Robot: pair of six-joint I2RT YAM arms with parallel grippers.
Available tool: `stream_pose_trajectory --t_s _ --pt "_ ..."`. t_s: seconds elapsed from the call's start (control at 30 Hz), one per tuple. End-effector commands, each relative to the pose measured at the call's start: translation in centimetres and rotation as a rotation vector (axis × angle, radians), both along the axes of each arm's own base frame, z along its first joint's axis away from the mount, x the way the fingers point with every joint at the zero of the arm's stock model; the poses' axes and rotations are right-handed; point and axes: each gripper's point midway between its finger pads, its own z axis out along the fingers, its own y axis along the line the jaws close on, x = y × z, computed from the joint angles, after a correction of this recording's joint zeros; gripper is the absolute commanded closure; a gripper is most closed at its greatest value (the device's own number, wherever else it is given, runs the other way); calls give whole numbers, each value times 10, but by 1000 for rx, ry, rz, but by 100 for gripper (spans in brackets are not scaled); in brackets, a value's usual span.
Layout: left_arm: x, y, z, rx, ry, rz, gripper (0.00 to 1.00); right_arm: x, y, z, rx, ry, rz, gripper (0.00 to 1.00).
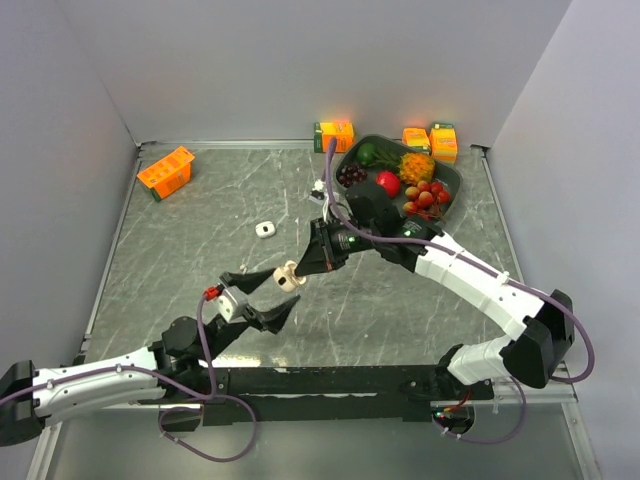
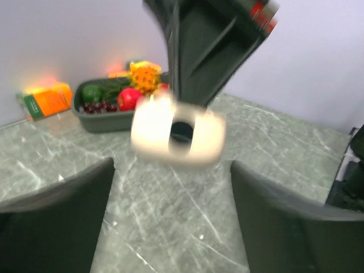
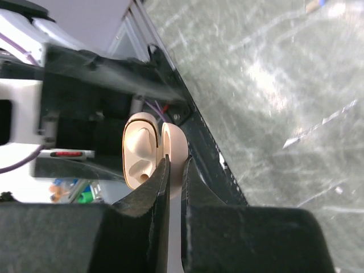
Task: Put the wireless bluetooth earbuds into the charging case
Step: Adjust the charging case.
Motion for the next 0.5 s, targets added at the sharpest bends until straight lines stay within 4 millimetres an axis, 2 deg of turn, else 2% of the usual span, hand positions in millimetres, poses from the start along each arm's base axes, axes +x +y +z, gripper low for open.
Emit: stream_pose_trajectory --t_s 0.0,0.1,0.17,0.23,0.27,0.3,0.4,0.43,0.47 --pt "10 7 12 -28 36 64 4 1 -2 55 92 -163 41 100" --pt "12 7 9 -27 78 80 1 1 -5 66 98 -192 46 100" --pt "11 7 10 -25 83 70 4 1 -7 74 98 -213 40 100" --pt "8 6 15 -39 88 53 4 3 -12 71 54 -250 36 100" --pt "3 4 21 -50 79 19 4 10 -15 76 22 -309 0 100" --pt "0 4 26 -56 77 2 4 10 -21 68 -43 -351 14 100" --pt "-14 4 45 -94 67 -77 4 29 -37 66 -175 -532 -51 100" --pt "-20 3 50 -102 60 -110 4 29 -43 72 -173 -581 -56 100" --pt "-25 7 59 -129 47 -133 4 29 -46 66 -182 -607 -48 100"
